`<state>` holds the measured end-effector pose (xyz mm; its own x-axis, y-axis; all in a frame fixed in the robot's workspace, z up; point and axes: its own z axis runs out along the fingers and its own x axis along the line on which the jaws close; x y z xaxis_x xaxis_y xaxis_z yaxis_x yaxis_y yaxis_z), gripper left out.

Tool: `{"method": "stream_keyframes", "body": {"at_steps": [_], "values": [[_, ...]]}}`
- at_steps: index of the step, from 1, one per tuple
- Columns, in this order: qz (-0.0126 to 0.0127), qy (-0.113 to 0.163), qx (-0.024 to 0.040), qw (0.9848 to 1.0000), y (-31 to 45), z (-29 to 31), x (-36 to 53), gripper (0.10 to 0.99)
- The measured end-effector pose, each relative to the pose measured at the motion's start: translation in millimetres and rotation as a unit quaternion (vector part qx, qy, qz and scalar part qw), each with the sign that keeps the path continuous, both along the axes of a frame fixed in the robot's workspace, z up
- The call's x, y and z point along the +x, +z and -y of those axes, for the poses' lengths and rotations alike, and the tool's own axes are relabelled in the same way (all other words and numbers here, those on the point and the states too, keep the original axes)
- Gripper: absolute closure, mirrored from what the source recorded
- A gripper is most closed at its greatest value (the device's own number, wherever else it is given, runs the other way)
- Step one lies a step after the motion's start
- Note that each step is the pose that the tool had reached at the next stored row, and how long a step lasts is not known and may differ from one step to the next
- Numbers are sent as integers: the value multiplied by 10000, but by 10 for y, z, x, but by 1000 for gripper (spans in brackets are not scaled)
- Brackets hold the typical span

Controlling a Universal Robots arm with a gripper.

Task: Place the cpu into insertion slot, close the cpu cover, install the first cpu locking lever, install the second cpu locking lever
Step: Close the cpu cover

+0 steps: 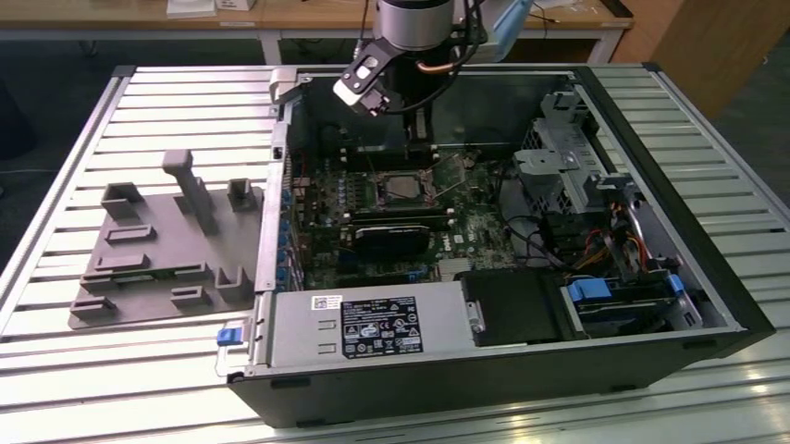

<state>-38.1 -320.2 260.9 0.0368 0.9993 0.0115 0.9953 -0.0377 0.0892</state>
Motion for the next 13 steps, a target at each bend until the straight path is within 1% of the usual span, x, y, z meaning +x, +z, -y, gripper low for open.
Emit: {"method": "stream_keyframes", "body": {"at_steps": [8, 13], "values": [[0, 0, 0, 10000, 0, -4, 169, 984], [0, 0, 0, 10000, 0, -8, 254, 984]]}}
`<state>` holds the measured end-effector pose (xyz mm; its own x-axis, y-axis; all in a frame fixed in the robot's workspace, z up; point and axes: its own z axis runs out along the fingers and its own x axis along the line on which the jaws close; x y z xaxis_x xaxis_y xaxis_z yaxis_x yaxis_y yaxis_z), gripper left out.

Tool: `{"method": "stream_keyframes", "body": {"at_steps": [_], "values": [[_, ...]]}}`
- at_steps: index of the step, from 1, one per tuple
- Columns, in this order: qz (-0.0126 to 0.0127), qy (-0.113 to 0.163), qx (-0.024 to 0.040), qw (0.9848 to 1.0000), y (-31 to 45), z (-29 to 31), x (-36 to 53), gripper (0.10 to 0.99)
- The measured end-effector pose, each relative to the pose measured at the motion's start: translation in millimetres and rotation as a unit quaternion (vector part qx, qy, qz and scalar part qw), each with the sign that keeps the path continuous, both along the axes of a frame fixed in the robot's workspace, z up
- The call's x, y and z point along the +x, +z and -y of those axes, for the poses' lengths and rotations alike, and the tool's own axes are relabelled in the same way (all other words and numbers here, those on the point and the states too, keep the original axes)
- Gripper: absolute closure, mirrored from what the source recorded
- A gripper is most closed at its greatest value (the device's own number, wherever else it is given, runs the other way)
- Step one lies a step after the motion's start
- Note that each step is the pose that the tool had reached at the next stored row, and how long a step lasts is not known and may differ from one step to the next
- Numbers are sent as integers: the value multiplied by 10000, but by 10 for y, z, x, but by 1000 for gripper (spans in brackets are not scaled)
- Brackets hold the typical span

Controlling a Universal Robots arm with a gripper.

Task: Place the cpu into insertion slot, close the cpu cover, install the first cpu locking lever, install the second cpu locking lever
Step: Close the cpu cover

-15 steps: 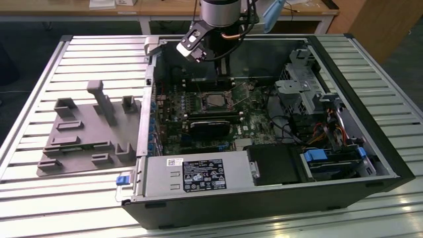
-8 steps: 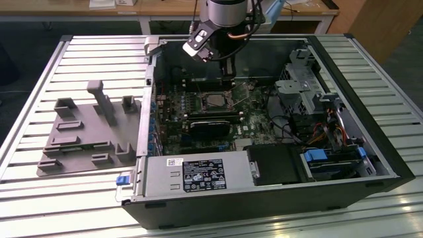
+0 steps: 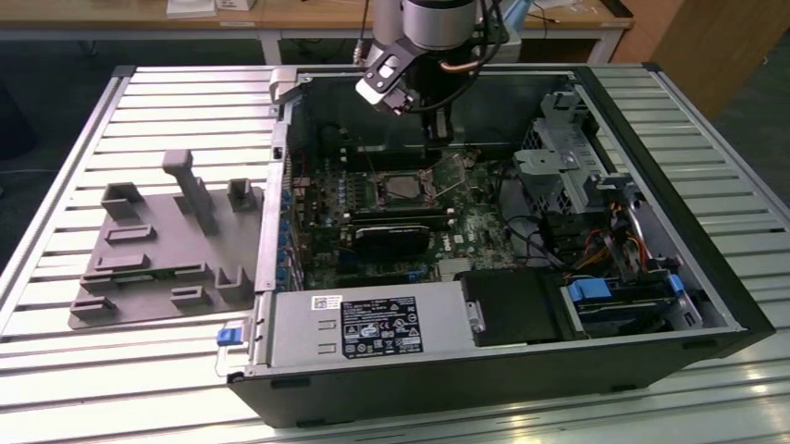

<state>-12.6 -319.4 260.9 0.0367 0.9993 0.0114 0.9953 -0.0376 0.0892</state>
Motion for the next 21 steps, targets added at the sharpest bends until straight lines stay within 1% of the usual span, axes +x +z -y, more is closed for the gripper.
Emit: {"method": "stream_keyframes", "body": {"at_steps": [8, 21], "values": [[0, 0, 0, 10000, 0, -9, 132, 984], [0, 0, 0, 10000, -1, -32, 380, 984]]}}
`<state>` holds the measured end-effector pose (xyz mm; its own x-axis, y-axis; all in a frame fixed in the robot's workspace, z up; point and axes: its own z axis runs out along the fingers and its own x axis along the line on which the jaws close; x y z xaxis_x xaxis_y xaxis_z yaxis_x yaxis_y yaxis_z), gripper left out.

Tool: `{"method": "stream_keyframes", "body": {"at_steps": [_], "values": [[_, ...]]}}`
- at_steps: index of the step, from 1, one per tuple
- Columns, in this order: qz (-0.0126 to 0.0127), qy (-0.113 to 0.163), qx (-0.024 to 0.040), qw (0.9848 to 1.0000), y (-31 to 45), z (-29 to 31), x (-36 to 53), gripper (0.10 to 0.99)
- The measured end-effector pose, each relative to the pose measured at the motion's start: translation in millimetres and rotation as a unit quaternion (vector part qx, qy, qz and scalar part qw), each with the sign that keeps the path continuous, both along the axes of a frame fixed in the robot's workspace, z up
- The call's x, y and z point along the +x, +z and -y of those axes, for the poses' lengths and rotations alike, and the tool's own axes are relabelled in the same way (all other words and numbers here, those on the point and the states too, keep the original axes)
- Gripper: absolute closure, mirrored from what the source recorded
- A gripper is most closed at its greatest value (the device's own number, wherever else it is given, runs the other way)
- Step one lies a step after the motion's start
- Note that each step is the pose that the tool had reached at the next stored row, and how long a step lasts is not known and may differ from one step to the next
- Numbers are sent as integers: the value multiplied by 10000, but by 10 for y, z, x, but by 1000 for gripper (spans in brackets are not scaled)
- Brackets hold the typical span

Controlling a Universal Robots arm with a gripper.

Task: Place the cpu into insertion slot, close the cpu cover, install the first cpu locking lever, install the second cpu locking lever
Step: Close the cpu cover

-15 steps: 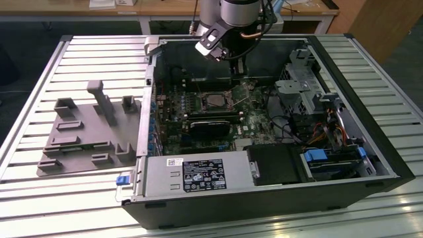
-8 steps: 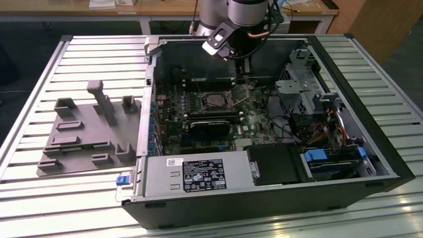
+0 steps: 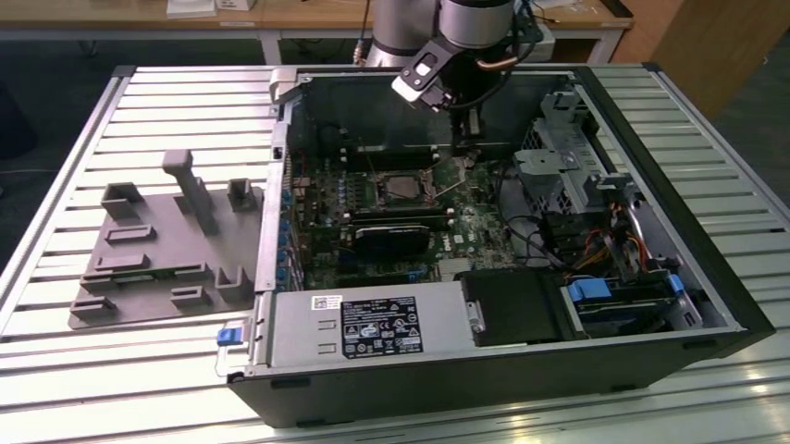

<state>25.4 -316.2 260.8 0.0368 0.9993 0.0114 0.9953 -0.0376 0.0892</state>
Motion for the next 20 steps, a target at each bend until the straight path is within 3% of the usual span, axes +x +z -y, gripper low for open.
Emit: {"method": "stream_keyframes", "body": {"at_steps": [9, 20], "values": [[-1, 0, 0, 10000, -16, -13, 181, 984], [-6, 0, -2, 10000, -118, -13, 290, 984]]}}
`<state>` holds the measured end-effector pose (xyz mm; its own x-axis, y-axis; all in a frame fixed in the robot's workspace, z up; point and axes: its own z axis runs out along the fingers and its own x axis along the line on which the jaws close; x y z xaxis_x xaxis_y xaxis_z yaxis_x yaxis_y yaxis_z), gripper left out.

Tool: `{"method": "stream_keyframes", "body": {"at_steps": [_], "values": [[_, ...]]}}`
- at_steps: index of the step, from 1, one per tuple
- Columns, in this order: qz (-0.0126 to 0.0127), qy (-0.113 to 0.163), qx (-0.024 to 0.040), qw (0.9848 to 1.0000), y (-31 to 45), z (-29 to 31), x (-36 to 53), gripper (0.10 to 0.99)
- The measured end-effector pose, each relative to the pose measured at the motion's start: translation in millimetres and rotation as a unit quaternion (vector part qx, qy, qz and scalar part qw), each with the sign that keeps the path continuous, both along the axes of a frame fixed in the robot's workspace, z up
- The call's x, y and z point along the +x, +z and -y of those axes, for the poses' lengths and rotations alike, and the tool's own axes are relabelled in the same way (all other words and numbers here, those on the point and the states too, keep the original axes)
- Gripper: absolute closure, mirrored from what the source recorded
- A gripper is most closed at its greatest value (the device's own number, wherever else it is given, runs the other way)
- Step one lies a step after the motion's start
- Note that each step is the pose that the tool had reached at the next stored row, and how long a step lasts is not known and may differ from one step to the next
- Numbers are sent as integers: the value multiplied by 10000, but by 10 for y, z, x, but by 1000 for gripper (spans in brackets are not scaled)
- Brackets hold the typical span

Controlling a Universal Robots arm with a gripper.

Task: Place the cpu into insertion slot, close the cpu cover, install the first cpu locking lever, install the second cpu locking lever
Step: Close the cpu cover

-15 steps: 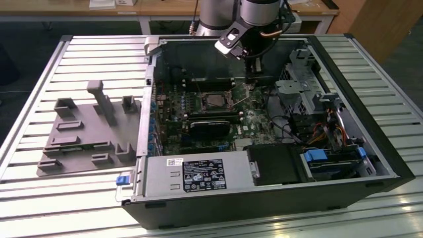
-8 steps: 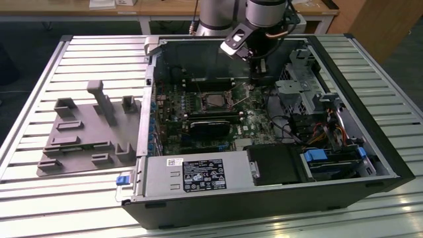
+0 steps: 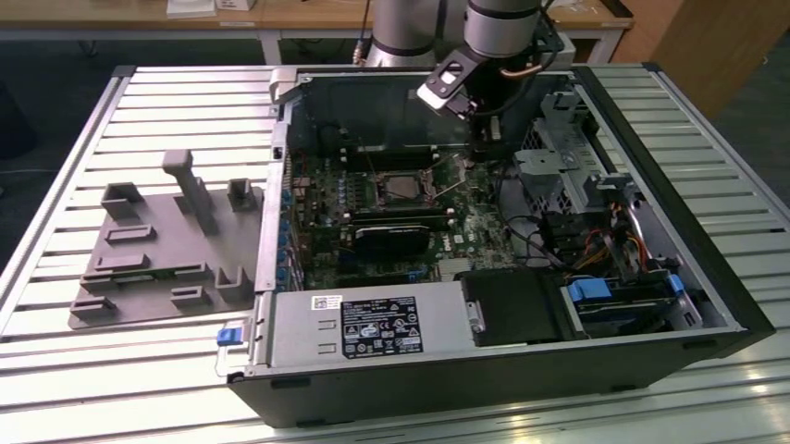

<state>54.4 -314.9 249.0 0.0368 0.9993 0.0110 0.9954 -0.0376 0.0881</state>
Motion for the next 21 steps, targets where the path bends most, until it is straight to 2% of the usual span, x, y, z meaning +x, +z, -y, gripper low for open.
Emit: {"method": "stream_keyframes", "body": {"at_steps": [4, 11, 19, 20, 21], "values": [[-5, 0, -1, 10000, -51, 0, 15, 984], [-35, 0, -1, 10000, -130, 0, 33, 984], [-41, 0, -2, 10000, -143, 0, 36, 984], [-49, 1, -2, 10000, -143, 0, 36, 984], [-75, 1, -1, 10000, -144, 0, 37, 984]]}}
